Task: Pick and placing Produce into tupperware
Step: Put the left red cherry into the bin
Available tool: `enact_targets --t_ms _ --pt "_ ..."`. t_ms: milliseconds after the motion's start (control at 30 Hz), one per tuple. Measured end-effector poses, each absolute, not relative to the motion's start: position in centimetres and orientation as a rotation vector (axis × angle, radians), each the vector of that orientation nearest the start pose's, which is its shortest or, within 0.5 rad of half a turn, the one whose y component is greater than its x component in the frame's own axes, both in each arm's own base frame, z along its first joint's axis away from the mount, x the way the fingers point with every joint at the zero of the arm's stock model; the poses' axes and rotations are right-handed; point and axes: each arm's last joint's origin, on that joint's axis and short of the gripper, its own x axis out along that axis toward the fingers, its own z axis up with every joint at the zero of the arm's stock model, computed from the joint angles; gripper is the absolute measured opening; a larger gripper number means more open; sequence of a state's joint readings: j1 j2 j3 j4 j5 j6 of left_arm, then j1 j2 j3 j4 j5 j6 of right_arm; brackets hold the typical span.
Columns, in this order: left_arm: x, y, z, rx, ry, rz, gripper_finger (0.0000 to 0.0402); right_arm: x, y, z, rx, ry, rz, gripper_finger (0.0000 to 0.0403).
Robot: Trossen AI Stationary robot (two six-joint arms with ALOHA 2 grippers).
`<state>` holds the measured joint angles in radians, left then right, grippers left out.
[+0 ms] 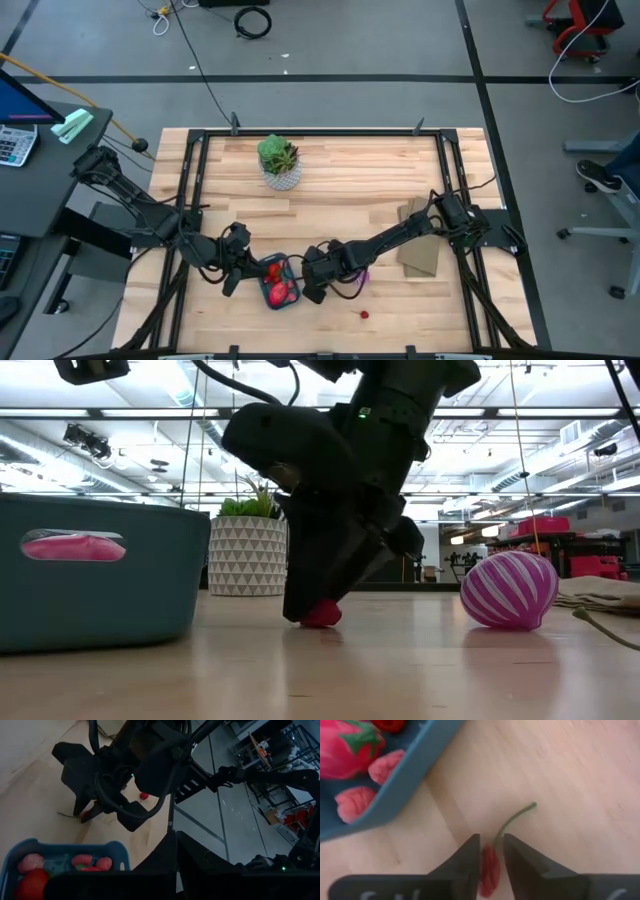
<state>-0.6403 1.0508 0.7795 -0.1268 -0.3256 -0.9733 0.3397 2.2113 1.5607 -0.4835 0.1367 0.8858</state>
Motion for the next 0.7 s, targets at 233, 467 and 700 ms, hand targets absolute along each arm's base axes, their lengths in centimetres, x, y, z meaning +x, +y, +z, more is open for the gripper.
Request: enact_targets --t_ms 233,467,700 --pt "18.9 -12.9 28.8 -0.775 0.469 -0.111 0.0013 43.6 14.7 13.6 0.579 1.045 -0.287 0.0062" --pt "18.9 -12.9 28.8 -0.78 0.468 -0.11 0.0023 44.0 13.6 13.8 0.608 1.033 -0.329 0.0043" --pt "18.9 -12.9 28.8 -0.781 0.468 -0.111 0.0009 44.0 13.6 13.9 0.638 1.075 -0.263 0.0027"
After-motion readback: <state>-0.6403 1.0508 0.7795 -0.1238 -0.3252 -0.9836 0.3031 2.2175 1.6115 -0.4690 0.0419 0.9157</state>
